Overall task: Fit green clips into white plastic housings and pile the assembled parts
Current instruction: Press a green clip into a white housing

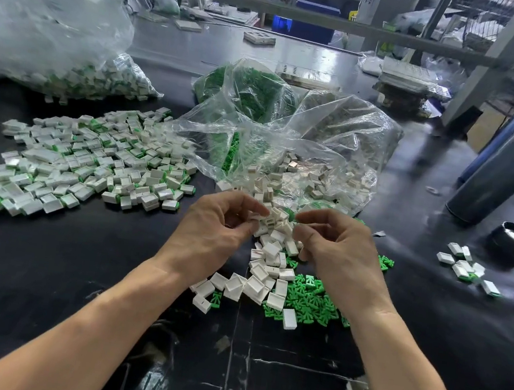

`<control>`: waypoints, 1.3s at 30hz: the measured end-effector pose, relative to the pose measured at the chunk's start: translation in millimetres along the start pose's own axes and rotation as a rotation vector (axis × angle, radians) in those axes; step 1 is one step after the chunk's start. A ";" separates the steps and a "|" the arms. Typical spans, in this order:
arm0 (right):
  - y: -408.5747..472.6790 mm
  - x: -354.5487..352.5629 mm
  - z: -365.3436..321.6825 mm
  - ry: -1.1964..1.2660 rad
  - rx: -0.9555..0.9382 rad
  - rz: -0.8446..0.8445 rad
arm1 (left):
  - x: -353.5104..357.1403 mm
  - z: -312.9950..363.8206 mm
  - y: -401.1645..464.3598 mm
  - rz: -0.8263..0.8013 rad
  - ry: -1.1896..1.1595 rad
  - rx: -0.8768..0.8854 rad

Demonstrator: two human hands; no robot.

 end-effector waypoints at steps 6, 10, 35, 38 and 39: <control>-1.3 8.4 -1.1 0.198 -0.029 -0.020 | 5.8 0.7 1.5 -0.004 -0.041 0.007; -1.3 14.6 1.6 0.281 -0.020 -0.045 | 10.6 -0.2 -0.3 -0.057 -0.069 0.016; -6.0 23.4 5.9 0.238 -0.130 0.050 | 11.0 7.1 -4.0 -0.046 -0.257 -0.051; -5.2 16.3 5.2 0.043 -0.160 -0.035 | 8.7 5.7 -1.9 -0.035 -0.211 -0.014; -5.5 14.4 5.0 -0.009 -0.168 -0.066 | 7.2 5.1 -1.5 -0.033 -0.201 -0.008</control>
Point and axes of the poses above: each hand's wrist, its own y-axis towards the middle knuckle, its own x-axis out of the palm, z = x × y, the point moved 1 cm from there along y, towards the middle knuckle, and after that the axes turned 7 degrees about -x, right-handed, at the moved point
